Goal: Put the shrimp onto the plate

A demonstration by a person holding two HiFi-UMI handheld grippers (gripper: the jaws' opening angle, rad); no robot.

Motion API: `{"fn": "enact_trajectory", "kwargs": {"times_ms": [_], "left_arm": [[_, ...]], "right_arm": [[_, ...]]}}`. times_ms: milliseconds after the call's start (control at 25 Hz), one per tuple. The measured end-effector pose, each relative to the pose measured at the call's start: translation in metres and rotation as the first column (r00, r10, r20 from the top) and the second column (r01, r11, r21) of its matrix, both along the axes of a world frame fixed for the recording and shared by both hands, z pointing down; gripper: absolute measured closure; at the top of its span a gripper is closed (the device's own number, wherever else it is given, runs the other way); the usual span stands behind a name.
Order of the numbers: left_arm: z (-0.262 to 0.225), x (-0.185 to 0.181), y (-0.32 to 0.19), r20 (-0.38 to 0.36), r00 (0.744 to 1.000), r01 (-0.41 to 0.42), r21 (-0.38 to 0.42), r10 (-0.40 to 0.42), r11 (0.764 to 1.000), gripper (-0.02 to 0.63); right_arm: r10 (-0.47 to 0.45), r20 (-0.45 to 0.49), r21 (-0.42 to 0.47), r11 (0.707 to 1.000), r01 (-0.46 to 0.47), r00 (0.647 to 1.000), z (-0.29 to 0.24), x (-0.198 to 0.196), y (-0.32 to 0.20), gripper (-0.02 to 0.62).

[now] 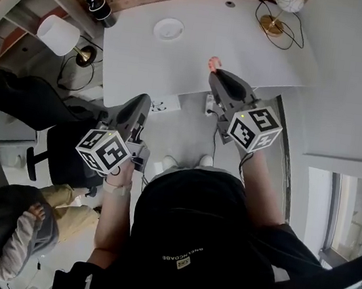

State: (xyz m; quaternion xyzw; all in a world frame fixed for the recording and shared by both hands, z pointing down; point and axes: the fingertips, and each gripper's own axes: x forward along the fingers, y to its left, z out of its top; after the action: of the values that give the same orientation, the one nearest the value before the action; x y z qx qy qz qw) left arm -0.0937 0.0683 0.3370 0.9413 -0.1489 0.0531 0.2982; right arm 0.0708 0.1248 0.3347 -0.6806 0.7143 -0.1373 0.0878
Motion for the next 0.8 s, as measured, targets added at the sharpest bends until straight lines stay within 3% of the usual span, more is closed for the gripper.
{"fn": "enact_trajectory", "kwargs": {"times_ms": [800], "left_arm": [[0.0, 0.0058, 0.003, 0.01, 1.0, 0.008, 0.004, -0.008, 1.0, 0.603]], "right_arm": [[0.002, 0.029, 0.003, 1.0, -0.002, 1.0, 0.0006, 0.0098, 0.0058, 0.548]]}}
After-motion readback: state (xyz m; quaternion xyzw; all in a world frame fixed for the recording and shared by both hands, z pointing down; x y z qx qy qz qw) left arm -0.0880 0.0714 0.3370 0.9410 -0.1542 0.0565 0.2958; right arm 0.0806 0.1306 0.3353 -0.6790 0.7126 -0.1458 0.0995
